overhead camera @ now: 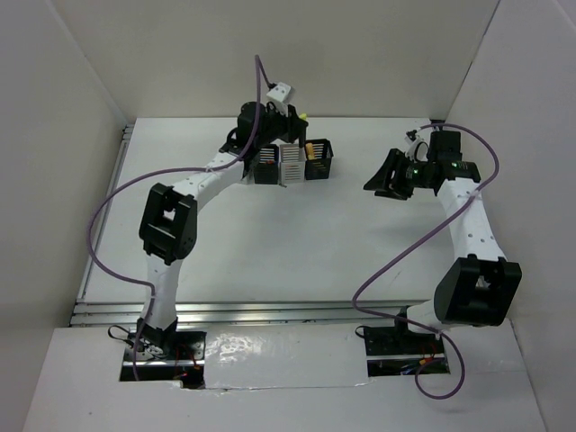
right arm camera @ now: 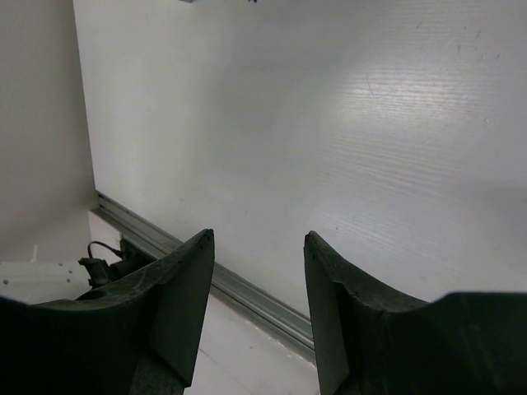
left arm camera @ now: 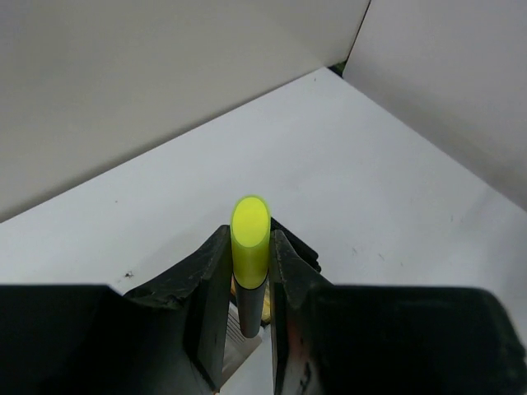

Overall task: Sort the stationery into containers
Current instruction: Place the pen in the storage box.

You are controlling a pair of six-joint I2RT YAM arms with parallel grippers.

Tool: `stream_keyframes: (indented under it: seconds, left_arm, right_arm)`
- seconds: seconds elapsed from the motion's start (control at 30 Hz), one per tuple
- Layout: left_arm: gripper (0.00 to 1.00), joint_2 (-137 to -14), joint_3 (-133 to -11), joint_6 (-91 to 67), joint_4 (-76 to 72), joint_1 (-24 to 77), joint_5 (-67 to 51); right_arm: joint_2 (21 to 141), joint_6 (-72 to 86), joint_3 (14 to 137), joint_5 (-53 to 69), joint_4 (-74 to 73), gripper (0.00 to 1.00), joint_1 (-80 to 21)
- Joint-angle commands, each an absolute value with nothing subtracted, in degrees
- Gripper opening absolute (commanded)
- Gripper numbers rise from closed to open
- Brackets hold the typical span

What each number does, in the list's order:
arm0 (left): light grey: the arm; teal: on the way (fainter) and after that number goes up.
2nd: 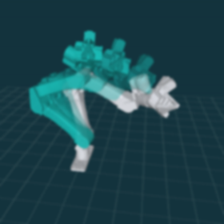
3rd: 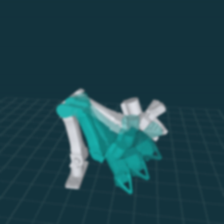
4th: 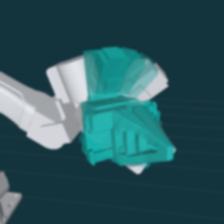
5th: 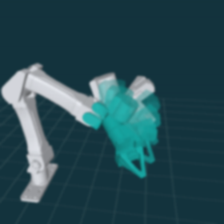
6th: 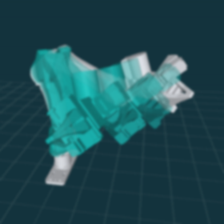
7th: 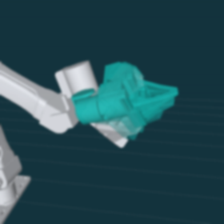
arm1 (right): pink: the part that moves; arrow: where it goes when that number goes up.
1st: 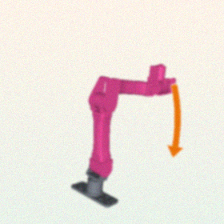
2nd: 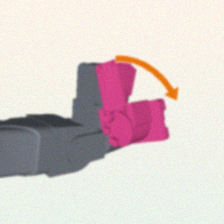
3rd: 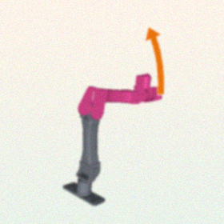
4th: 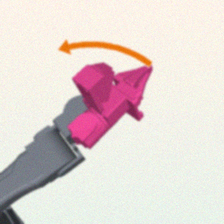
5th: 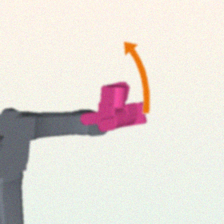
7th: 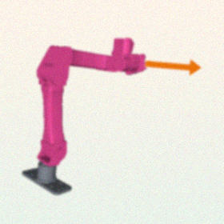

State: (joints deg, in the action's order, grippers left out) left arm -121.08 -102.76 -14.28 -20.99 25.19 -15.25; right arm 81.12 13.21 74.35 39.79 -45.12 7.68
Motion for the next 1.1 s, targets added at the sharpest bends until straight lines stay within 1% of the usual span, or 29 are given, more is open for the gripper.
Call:
stream_keyframes:
  seconds: [0.0,0.2,0.53,0.83,0.9,0.93,0.97,1.03,1.07]
  left_arm:
    - [0.00,-122.25,-105.03,-8.00,-25.13,26.19,-11.70]
    - [0.00,-125.50,-106.35,-3.78,-25.14,26.72,-6.60]
    - [0.00,-126.74,-105.47,-2.29,-24.78,26.01,-4.22]
    - [0.05,-127.79,-104.68,-4.04,-24.08,25.49,-5.01]
    - [0.07,-127.27,-104.07,-4.74,-23.91,25.49,-5.62]
    - [0.11,-127.09,-103.71,-4.92,-23.91,25.49,-5.89]
    - [0.25,-126.83,-103.62,-5.10,-23.73,25.49,-5.89]
    - [0.40,-126.39,-103.54,-5.54,-23.12,25.58,-5.19]
    - [0.53,-125.95,-103.54,-5.54,-22.94,25.49,-5.01]
  right_arm:
    - [79.45,13.10,73.74,40.78,-42.19,0.55,8.17]
    - [79.54,13.01,73.74,41.92,-42.54,0.55,8.61]
    - [80.42,13.01,73.65,43.15,-42.54,0.55,8.88]
    - [80.86,13.01,73.74,43.50,-43.07,0.55,9.14]
    - [81.12,12.83,73.74,43.59,-42.98,0.56,9.32]
    - [81.12,12.83,73.74,43.59,-43.07,0.56,9.32]
    - [81.21,12.83,73.74,43.42,-43.07,0.57,9.23]
    - [81.12,12.57,74.00,43.24,-43.42,0.61,9.23]
    - [81.04,12.57,74.09,43.07,-43.50,0.62,9.23]
